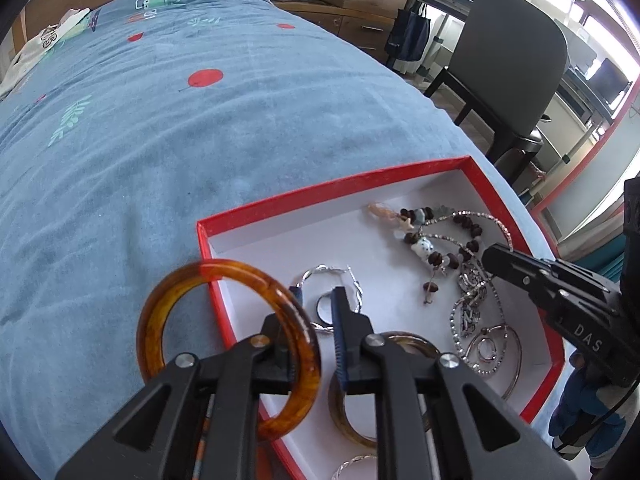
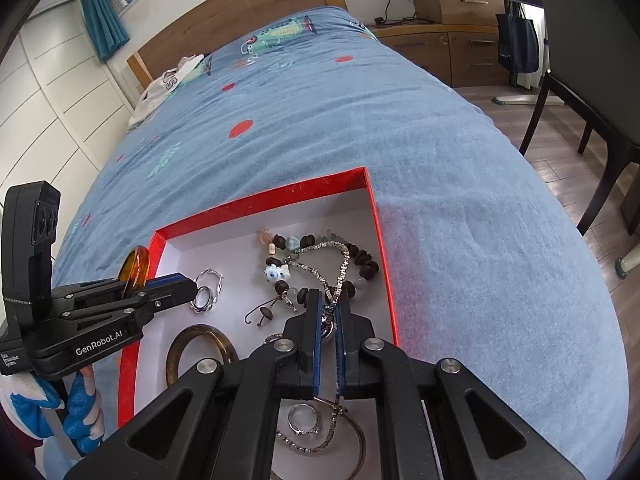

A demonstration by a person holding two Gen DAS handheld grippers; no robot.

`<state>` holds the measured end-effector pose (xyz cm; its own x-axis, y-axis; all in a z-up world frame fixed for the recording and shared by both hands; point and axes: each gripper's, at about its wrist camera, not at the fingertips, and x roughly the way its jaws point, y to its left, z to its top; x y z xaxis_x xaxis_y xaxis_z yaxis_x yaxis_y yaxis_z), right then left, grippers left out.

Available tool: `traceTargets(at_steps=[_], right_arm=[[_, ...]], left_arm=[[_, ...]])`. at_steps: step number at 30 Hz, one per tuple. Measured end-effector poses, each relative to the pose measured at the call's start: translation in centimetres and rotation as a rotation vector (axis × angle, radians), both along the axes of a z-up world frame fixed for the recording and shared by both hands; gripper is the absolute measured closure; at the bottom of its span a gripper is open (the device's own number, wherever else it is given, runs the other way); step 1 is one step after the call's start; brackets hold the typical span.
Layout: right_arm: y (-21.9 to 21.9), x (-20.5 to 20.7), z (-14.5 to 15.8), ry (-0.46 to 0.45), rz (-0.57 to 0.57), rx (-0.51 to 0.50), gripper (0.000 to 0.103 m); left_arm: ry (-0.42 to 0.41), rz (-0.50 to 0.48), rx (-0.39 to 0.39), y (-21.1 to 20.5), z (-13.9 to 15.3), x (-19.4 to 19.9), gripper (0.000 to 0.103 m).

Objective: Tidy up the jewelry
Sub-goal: 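Carry the necklace and amber bangle into the red box and release both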

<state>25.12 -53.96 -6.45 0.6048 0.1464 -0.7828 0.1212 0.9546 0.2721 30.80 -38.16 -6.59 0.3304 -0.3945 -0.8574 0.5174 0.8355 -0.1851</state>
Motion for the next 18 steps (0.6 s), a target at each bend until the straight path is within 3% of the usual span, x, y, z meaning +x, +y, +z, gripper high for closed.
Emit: traceTargets(at_steps=[5, 8, 18], right_arm=[[-0.1, -0.1, 0.3, -0.003, -0.003, 0.003, 0.090], [-0.2, -0.4, 0.5, -0.008, -0.003, 0.002, 0.082], [0.0, -1.3, 1.5, -0.022, 0.001, 0.007, 0.076]], left_arm=[[-0.005, 0.009, -0.005, -0.1, 0.5, -0.3, 0.065], [0.003, 0.011, -0.004, 0.1, 0.6, -0.3, 0.065], [0.042, -0.005, 0.017, 0.3, 1.4, -1.1, 0.064]])
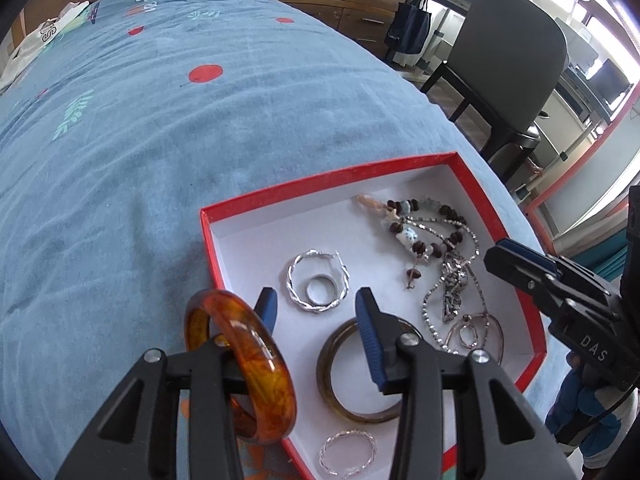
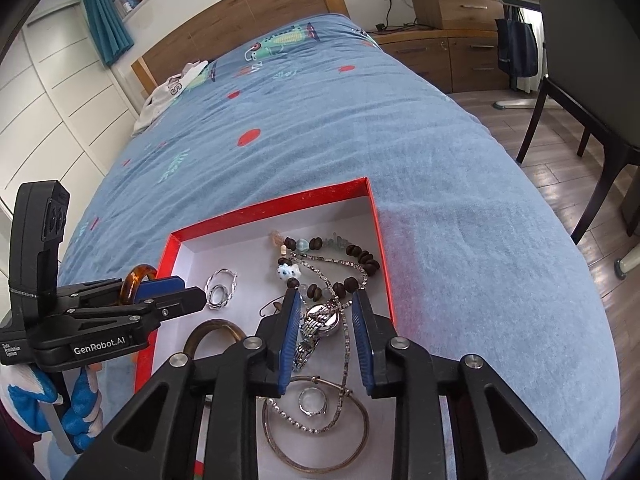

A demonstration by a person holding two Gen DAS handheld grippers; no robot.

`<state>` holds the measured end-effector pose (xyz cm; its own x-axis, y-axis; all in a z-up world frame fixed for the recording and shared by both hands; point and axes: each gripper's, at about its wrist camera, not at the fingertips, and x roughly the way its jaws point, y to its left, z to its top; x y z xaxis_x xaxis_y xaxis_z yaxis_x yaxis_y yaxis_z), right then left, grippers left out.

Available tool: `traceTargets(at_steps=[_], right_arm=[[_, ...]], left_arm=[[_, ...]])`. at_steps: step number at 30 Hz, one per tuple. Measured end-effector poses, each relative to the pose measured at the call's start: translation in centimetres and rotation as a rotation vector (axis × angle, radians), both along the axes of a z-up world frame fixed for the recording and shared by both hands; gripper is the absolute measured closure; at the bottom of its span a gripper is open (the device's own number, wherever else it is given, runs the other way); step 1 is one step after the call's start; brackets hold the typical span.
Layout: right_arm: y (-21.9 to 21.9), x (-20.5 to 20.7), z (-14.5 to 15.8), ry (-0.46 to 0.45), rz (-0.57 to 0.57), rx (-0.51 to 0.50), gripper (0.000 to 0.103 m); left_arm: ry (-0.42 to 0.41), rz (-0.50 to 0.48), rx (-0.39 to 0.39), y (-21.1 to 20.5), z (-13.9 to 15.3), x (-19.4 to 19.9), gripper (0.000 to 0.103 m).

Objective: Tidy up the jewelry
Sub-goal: 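Carry the necklace and amber bangle into the red box and release both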

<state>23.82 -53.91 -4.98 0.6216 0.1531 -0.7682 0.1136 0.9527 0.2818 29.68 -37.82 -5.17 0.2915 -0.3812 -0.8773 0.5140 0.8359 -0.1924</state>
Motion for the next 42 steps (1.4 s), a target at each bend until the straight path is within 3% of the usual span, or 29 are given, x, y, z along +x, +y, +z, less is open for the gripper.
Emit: traceTargets(at_steps=[9, 18, 31, 36, 42], right_arm=[[0.0, -1.0, 0.4, -0.007, -0.001, 0.010, 0.076], [-1.2, -1.4, 0.1, -0.016, -0.019, 0.027, 0.075], [-1.8, -1.2, -0.1, -0.027, -0.015, 0.052, 0.075], [-1.9, -1.4, 0.1, -0.031, -0.015, 0.057, 0.075], [-1.9, -1.3, 0.1, -0.032, -0.012, 0.057, 0.075]], left_arm=[[0.043, -0.004, -0.006, -0.7, 0.7, -0.2, 0.063], [0.093, 0.022, -0.024, -1.6, -0.4, 1.4, 0.060], [0.053, -0.038, -0.081, -4.5, 2.2, 1.5, 0.060], [0.065, -0.066, -0.102, -5.8, 2.0, 0.8, 0.059], [0.066, -0.072, -0.070, -6.5, 0.9, 0.5, 0.059]])
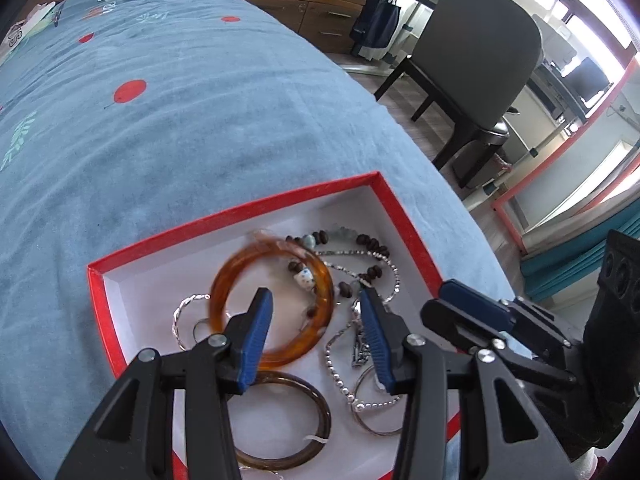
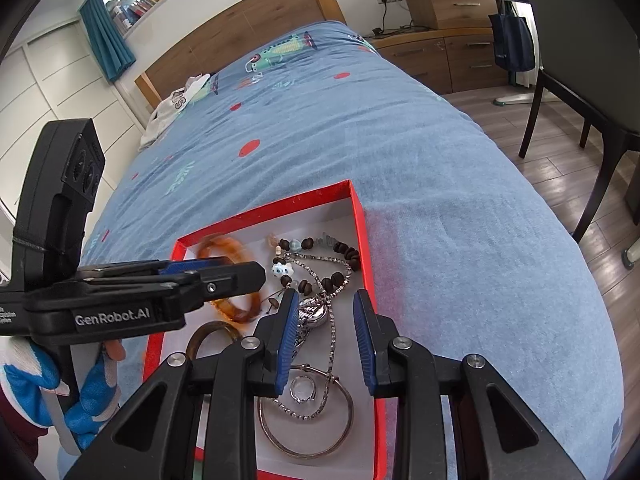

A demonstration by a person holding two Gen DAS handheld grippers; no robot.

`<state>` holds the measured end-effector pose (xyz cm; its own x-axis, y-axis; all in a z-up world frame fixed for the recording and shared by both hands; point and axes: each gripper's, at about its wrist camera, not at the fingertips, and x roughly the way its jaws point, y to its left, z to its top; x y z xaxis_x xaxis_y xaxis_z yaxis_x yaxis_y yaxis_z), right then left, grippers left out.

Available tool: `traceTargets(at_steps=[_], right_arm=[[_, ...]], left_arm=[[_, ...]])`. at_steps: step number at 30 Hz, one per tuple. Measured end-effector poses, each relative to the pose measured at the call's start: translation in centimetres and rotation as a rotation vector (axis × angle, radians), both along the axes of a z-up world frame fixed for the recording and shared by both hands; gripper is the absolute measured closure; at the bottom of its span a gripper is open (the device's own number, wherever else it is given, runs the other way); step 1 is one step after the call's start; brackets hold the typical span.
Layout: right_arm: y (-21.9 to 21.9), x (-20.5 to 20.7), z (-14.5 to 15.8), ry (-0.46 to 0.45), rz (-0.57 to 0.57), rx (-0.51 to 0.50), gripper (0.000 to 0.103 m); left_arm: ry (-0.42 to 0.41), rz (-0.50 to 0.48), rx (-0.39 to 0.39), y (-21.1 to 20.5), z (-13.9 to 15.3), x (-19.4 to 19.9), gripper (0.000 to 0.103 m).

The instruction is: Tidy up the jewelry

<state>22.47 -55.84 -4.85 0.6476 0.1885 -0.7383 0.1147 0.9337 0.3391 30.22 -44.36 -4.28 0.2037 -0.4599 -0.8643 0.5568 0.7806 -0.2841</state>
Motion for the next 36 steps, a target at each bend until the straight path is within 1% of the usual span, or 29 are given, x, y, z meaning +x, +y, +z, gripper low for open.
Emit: traceTargets(at_steps=[4, 8, 12, 17, 19, 23, 26, 31, 33, 34, 36], right_arm=[[0.0, 0.0, 0.1, -0.001, 0.001, -0.001, 0.075], [0.1, -0.1, 0.2, 0.001, 0.001, -0.005, 0.075], [0.2, -0.4, 0.6, 0.001, -0.006, -0.013, 0.072], [0.7, -1.5, 1.7, -0.005, -0.007, -0.031, 0.072], [1.2, -2.0, 2.2, -0.008, -0.003, -0.041, 0.071], [2.9, -3.5, 3.3, -0.012, 0.010, -0.056, 0.065], [4.6, -4.6, 4.0, -0.016, 0.023, -0.063, 0.065], [8.7, -6.9, 5.2, -0.029, 0.048, -0.069, 0.061], [10.3, -7.8, 5.6, -0.035, 0.056, -0.073, 0.054], [11.5, -8.3, 5.8, -0.041, 0.062, -0.075, 0.053], [13.1, -9.2, 6.0, -0.048, 0.073, -0.074, 0.053]], left_arm=[[0.008, 0.015, 0.008, 0.8, -0.4, 0.1, 0.059], [0.003, 0.025, 0.000, 1.7, 0.0, 0.1, 0.059], [-0.029, 0.030, -0.001, 2.9, 1.0, -0.7, 0.059], [-0.073, 0.051, -0.009, 5.2, 2.5, -2.8, 0.059], [-0.093, 0.069, -0.014, 6.7, 3.3, -4.1, 0.059], [-0.124, 0.105, -0.017, 9.6, 4.6, -6.6, 0.059], [-0.151, 0.139, -0.014, 12.5, 5.3, -8.5, 0.059], [-0.203, 0.216, -0.005, 18.1, 6.8, -12.0, 0.059], [-0.223, 0.248, -0.001, 20.1, 7.3, -13.2, 0.059], [-0.237, 0.266, 0.000, 21.3, 7.7, -14.0, 0.059], [-0.264, 0.302, 0.003, 23.5, 8.2, -15.4, 0.056]])
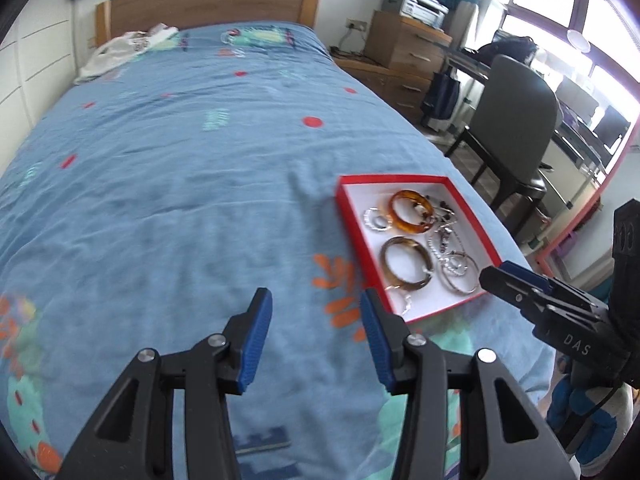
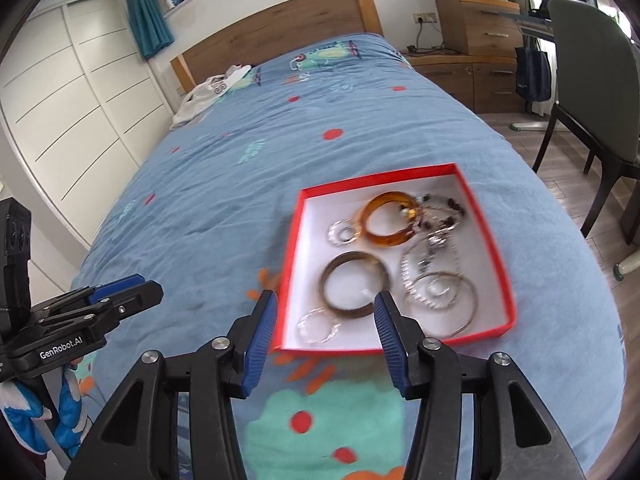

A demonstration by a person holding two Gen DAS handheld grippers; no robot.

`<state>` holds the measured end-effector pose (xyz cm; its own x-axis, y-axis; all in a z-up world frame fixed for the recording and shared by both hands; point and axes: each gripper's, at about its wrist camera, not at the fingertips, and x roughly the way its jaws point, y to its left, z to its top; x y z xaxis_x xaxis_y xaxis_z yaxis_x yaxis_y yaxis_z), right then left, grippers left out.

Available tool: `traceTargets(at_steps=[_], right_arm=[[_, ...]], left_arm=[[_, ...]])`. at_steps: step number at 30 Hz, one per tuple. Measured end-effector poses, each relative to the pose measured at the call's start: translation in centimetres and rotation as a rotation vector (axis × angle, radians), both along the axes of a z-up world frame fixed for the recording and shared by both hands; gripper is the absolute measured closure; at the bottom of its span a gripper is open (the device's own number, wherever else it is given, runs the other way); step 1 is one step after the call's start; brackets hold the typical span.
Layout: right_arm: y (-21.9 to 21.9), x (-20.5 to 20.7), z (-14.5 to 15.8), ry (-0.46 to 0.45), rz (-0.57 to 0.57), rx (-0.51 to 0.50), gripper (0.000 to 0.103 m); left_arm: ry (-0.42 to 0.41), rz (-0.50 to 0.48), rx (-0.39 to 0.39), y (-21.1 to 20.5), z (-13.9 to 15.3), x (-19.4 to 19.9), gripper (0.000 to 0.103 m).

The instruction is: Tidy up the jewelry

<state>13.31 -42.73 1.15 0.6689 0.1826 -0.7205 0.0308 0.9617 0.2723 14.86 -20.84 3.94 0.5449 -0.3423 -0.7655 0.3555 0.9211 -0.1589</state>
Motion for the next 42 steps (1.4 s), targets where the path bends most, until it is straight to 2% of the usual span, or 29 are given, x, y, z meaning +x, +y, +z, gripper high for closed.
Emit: traceTargets(at_steps=[1, 7, 10, 12, 17, 24, 26, 42], right_arm=[[1.2, -0.5, 0.1, -0.005, 0.007, -0.003, 0.052], [6.5, -2.8, 0.7, -0.036, 0.023, -0.036, 0.044], [8.8, -4.0, 1.2, -0.052, 0.052, -0.061, 0.039], [10.3, -4.9, 1.6, -0.076, 0.052, -0.079, 0.029], [12.6, -6.7, 2.6, -0.122, 0.053, -0.114, 0.019], [14.1, -8.5, 3.0, -0.154, 0.041, -0.147, 0.002], [14.2, -8.9, 2.9, -0.158, 0.039, -0.158, 0.001], [13.0, -12.0, 3.3, -0.211, -0.003, -0.202, 0.001]], left_arm=[[-0.015, 0.023, -0.001, 1.3, 0.3, -0.8, 0.050], [-0.075, 0.122, 0.011, 7.6, 1.0, -4.6, 0.042], [-0.099, 0.169, 0.012, 10.2, 1.2, -6.2, 0.041], [-0.115, 0.190, 0.013, 11.6, 1.3, -7.1, 0.041], [-0.151, 0.237, 0.015, 14.1, 1.6, -8.8, 0.041], [-0.193, 0.254, 0.027, 14.6, 2.2, -10.5, 0.041], [-0.204, 0.262, 0.037, 14.5, 2.3, -10.9, 0.041], [-0.249, 0.295, 0.072, 14.0, 2.8, -13.3, 0.041]])
